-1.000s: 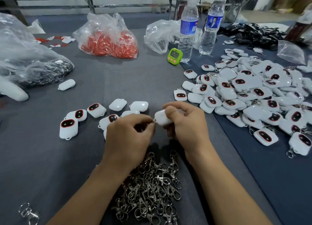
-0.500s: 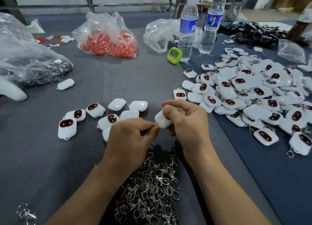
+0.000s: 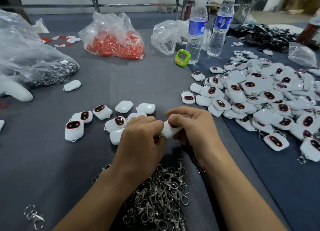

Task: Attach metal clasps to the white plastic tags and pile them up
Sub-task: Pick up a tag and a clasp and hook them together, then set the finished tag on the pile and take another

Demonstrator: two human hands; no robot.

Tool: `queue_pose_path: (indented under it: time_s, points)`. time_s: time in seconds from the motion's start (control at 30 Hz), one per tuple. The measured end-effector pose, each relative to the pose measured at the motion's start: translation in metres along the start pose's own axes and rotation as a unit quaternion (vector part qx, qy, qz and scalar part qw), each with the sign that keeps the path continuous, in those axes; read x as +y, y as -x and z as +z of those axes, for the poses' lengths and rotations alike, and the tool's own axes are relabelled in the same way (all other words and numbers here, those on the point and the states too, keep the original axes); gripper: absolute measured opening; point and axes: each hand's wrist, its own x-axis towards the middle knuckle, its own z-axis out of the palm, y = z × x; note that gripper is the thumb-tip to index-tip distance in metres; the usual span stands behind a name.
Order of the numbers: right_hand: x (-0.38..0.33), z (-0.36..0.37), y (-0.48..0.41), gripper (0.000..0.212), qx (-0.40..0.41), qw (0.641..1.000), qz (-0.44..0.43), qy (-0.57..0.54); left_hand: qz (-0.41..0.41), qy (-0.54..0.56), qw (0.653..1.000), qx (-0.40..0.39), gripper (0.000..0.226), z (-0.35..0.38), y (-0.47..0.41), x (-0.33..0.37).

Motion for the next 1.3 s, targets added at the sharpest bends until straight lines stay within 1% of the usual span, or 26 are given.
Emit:
queue_pose_path:
  time_s: [0.07, 0.1, 0.2, 0.23, 0.3, 0.33, 0.37, 0.43, 0.47, 0.5, 0.6, 0.7, 0.77, 0.83, 0.93, 1.0, 1.07, 1.13, 1.17, 1.2, 1.23, 1.27, 1.3]
  points:
    - [0.0, 0.0, -0.001, 0.011, 0.01, 1.0, 0.004, -0.01, -0.016, 0.018, 1.0, -0.017, 0.05, 0.001, 0.0, -0.001]
    - [0.001, 0.001, -0.002, 0.01, 0.019, 1.0, -0.007, 0.004, -0.014, 0.007, 1.0, -0.027, 0.046, 0.0, 0.0, -0.001]
    - [0.007, 0.004, -0.003, 0.012, 0.042, 0.988, -0.069, 0.134, 0.032, -0.09, 0.994, -0.056, 0.02, -0.001, 0.002, -0.001]
    - [0.008, 0.005, -0.003, 0.012, 0.044, 0.985, -0.075, 0.146, 0.04, -0.112, 0.991, -0.057, 0.017, -0.001, 0.003, -0.001]
    - [0.009, 0.004, -0.004, 0.01, 0.043, 0.992, -0.055, 0.108, 0.018, -0.106, 0.993, -0.045, 0.022, 0.0, 0.004, -0.001]
    - [0.008, 0.003, -0.004, 0.007, 0.047, 0.995, -0.04, 0.076, -0.013, -0.077, 0.996, -0.037, 0.026, 0.001, 0.004, 0.0]
    - [0.005, 0.002, -0.004, 0.002, 0.051, 0.998, -0.023, 0.039, -0.05, -0.037, 0.998, -0.029, 0.025, 0.001, 0.004, -0.001]
    - [0.002, -0.003, -0.003, 0.012, 0.056, 0.998, 0.012, -0.027, -0.107, 0.054, 0.993, -0.022, 0.01, 0.003, 0.004, -0.006]
    - [0.0, -0.004, -0.003, 0.015, 0.052, 0.997, 0.025, -0.051, -0.117, 0.091, 0.989, -0.017, 0.005, 0.003, 0.003, -0.007]
    - [-0.001, -0.005, -0.003, 0.015, 0.047, 0.996, 0.035, -0.067, -0.12, 0.119, 0.985, -0.015, 0.005, 0.003, 0.002, -0.008]
    - [-0.005, -0.006, -0.003, 0.011, 0.03, 0.992, 0.063, -0.109, -0.124, 0.186, 0.975, -0.015, 0.01, 0.003, -0.001, -0.008]
    - [-0.006, -0.006, -0.002, 0.007, 0.022, 0.987, 0.084, -0.135, -0.158, 0.283, 0.946, -0.004, 0.013, 0.005, -0.003, -0.005]
    - [-0.007, -0.005, -0.001, 0.009, 0.019, 0.985, 0.093, -0.147, -0.173, 0.314, 0.934, -0.006, 0.014, 0.004, -0.004, -0.003]
    - [-0.007, -0.005, -0.001, 0.012, 0.026, 0.983, 0.098, -0.154, -0.166, 0.289, 0.943, -0.013, 0.016, 0.003, -0.002, -0.003]
    - [-0.005, -0.003, -0.001, 0.009, 0.044, 0.992, 0.064, -0.104, -0.127, 0.137, 0.982, -0.023, 0.022, 0.004, 0.002, -0.002]
    - [-0.004, -0.001, -0.001, 0.009, 0.045, 0.997, 0.026, -0.055, -0.112, 0.045, 0.992, -0.022, 0.014, 0.006, 0.003, -0.001]
    - [-0.003, -0.002, -0.002, 0.01, 0.051, 0.998, 0.011, -0.04, -0.114, 0.031, 0.993, -0.005, 0.006, 0.007, 0.003, -0.001]
    - [-0.005, -0.005, -0.005, 0.01, 0.069, 0.996, 0.011, -0.053, -0.139, 0.074, 0.987, 0.026, 0.004, 0.005, 0.002, -0.002]
    - [-0.007, -0.007, -0.007, 0.009, 0.081, 0.993, 0.012, -0.083, -0.153, 0.094, 0.983, 0.043, 0.004, 0.005, 0.002, -0.002]
    - [-0.009, -0.011, -0.009, 0.006, 0.097, 0.984, 0.018, -0.146, -0.162, 0.106, 0.979, 0.058, 0.005, 0.005, 0.002, -0.002]
    - [-0.012, -0.016, -0.011, 0.006, 0.11, 0.963, 0.031, -0.244, -0.167, 0.11, 0.977, 0.068, 0.008, 0.004, 0.002, -0.002]
    - [-0.014, -0.022, -0.012, 0.013, 0.112, 0.927, 0.044, -0.354, -0.172, 0.109, 0.976, 0.073, 0.013, 0.004, 0.003, -0.002]
    - [-0.015, -0.03, -0.013, 0.027, 0.104, 0.891, 0.045, -0.44, -0.177, 0.106, 0.976, 0.073, 0.017, 0.004, 0.003, -0.001]
